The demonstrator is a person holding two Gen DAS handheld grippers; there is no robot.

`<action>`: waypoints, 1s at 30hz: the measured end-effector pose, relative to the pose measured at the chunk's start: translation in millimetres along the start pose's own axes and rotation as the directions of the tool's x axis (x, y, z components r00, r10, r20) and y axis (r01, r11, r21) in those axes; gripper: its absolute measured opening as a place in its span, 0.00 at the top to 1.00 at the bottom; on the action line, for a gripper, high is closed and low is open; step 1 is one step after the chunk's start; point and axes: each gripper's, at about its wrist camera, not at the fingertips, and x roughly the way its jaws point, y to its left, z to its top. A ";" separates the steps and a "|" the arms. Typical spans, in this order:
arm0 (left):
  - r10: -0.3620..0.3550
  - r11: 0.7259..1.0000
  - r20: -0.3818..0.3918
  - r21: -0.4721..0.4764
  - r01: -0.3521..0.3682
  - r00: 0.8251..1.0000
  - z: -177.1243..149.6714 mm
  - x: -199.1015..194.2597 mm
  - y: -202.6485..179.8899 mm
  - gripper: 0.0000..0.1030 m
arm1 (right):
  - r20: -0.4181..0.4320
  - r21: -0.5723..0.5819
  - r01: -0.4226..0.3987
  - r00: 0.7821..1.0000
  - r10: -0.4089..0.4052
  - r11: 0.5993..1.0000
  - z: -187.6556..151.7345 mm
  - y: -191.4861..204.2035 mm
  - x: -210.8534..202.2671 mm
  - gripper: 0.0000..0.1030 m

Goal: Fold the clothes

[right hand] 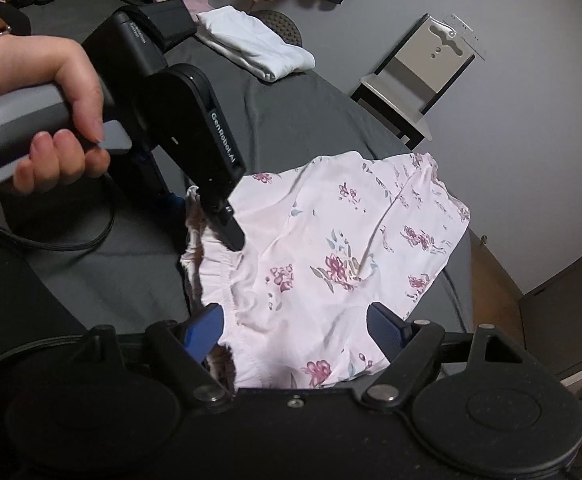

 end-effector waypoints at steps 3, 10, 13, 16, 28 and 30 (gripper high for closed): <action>-0.001 1.000 0.042 0.002 0.001 0.999 -4.2 -2.4 -0.9 0.85 | -0.009 -0.012 0.006 1.000 -0.006 1.000 1.1 1.7 1.1 0.25; -0.067 0.998 0.114 0.004 0.067 0.991 -3.5 -25.9 -9.2 0.85 | -0.038 -0.115 0.056 0.997 -0.061 0.992 10.9 14.8 7.3 0.25; -0.075 0.997 0.124 -0.005 0.076 0.989 8.4 -36.1 -9.9 0.85 | -0.035 -0.173 0.053 0.998 -0.060 0.984 25.0 25.7 6.4 0.24; -0.083 0.996 0.134 -0.014 0.086 0.987 20.4 -46.3 -10.6 0.85 | -0.025 -0.170 0.059 0.998 -0.064 0.984 48.7 49.4 7.0 0.15; -0.116 0.992 0.063 -0.040 0.119 0.991 46.9 -57.6 15.3 0.85 | -0.162 -0.122 0.189 0.965 -0.207 0.974 72.7 109.0 69.8 0.05; -0.137 0.990 0.031 -0.026 0.138 0.990 54.6 -55.3 13.4 0.85 | -0.162 -0.179 0.180 0.964 -0.210 0.967 68.4 117.4 71.2 0.05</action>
